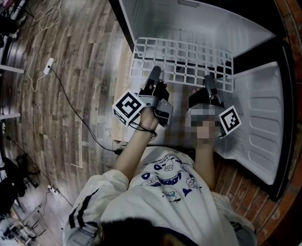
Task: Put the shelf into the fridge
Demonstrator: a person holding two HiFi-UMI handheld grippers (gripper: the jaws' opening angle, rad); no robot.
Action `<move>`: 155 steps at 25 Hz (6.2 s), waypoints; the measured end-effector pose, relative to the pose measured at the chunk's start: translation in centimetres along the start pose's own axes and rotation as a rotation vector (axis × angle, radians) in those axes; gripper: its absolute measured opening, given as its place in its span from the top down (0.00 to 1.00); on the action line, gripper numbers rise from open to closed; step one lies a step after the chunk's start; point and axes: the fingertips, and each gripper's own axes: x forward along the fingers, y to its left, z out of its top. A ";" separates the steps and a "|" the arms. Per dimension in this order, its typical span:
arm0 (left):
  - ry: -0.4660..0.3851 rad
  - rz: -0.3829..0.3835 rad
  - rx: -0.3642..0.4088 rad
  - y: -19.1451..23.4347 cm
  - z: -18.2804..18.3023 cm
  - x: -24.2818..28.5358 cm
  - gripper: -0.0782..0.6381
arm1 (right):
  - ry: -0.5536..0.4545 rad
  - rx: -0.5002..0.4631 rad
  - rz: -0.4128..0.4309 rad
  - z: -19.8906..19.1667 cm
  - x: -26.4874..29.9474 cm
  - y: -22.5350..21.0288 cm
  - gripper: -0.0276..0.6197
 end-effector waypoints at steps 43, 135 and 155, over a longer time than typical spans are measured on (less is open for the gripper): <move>-0.010 0.041 -0.007 0.9 0.1 -0.1 0.84 | -0.175 -0.013 -0.068 6.4 -1.0 -1.2 0.88; -0.019 0.089 -0.043 0.5 0.1 -0.5 0.84 | -0.068 0.020 -0.105 -0.3 -0.8 -0.5 0.88; -0.023 0.082 -0.036 0.3 0.3 -0.3 0.84 | -0.080 0.056 -0.097 -0.3 -0.7 -0.4 0.88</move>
